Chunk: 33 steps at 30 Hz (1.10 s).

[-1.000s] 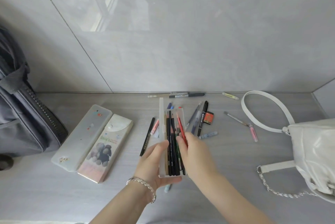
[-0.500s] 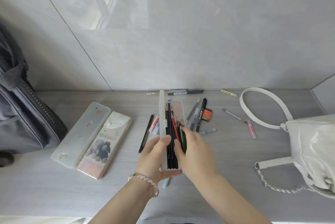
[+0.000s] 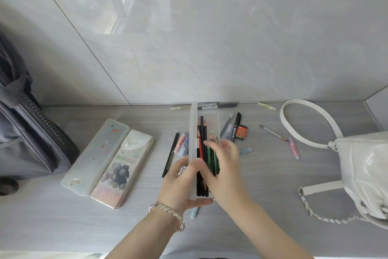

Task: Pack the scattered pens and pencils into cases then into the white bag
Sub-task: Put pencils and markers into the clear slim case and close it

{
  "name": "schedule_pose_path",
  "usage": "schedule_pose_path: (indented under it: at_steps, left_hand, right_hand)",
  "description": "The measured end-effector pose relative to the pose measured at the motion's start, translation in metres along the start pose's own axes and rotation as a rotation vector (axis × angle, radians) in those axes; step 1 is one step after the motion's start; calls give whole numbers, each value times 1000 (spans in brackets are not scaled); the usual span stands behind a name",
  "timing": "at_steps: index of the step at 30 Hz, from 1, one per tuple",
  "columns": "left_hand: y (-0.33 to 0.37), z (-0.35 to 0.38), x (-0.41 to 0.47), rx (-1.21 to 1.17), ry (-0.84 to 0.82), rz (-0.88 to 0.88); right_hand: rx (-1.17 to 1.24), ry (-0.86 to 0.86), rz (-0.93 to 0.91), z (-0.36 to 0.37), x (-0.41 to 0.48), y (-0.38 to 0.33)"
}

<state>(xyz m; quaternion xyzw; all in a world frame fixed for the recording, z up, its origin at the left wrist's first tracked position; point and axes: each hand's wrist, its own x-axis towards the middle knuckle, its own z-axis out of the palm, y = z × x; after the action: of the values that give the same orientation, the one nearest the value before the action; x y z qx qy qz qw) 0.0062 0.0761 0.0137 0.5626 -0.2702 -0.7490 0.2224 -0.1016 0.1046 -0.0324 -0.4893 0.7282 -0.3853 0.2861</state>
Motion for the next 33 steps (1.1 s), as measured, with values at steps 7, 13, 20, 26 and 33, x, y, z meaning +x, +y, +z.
schedule_pose_path:
  at_steps: [7,13,20,26,33]
  left_hand:
    - [-2,1,5,57,64,-44]
    - [3,4,11,7,12,-69]
    - [4,4,25,27,44,-102]
    - [20,20,40,96,98,-91]
    - [29,36,57,110,104,-64]
  right_hand:
    - [-63,-146,37,3,-2,-5]
    - [20,-111,-4,3,0,6]
    - [-11,-176,22,-4,11,12]
    - [1,85,37,-42,51,42]
    - [-728,-84,296,-101,125,128]
